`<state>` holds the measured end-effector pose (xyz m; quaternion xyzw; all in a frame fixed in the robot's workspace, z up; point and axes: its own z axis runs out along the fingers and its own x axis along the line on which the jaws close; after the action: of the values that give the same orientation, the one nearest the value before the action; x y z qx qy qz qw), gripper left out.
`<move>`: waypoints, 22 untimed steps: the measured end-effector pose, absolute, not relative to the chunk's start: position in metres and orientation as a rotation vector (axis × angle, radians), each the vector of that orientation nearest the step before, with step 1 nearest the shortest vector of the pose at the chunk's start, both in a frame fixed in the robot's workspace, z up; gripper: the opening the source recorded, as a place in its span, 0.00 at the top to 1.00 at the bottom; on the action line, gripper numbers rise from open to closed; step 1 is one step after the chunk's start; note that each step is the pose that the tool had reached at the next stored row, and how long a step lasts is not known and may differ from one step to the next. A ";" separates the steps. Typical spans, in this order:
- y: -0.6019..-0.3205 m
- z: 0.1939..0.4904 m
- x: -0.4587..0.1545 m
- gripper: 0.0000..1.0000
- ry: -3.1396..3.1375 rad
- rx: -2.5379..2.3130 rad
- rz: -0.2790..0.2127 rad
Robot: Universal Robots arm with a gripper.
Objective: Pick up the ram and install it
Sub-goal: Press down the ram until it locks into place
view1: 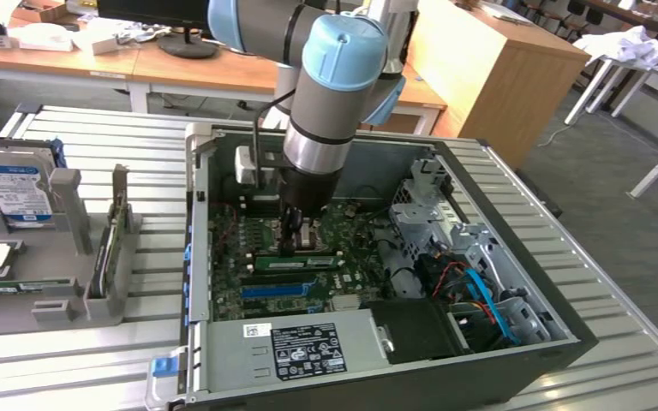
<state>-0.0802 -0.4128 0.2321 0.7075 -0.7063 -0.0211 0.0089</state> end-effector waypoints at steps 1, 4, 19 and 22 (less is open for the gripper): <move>-0.413 0.232 -0.080 0.89 -2.207 2.211 -0.066; -0.413 0.231 -0.080 0.89 -2.206 2.211 -0.065; -0.413 0.226 -0.080 0.89 -2.207 2.211 -0.064; -0.413 0.226 -0.080 0.89 -2.207 2.211 -0.063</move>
<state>-0.0804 -0.4129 0.2258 0.7076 -0.7063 -0.0203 0.0084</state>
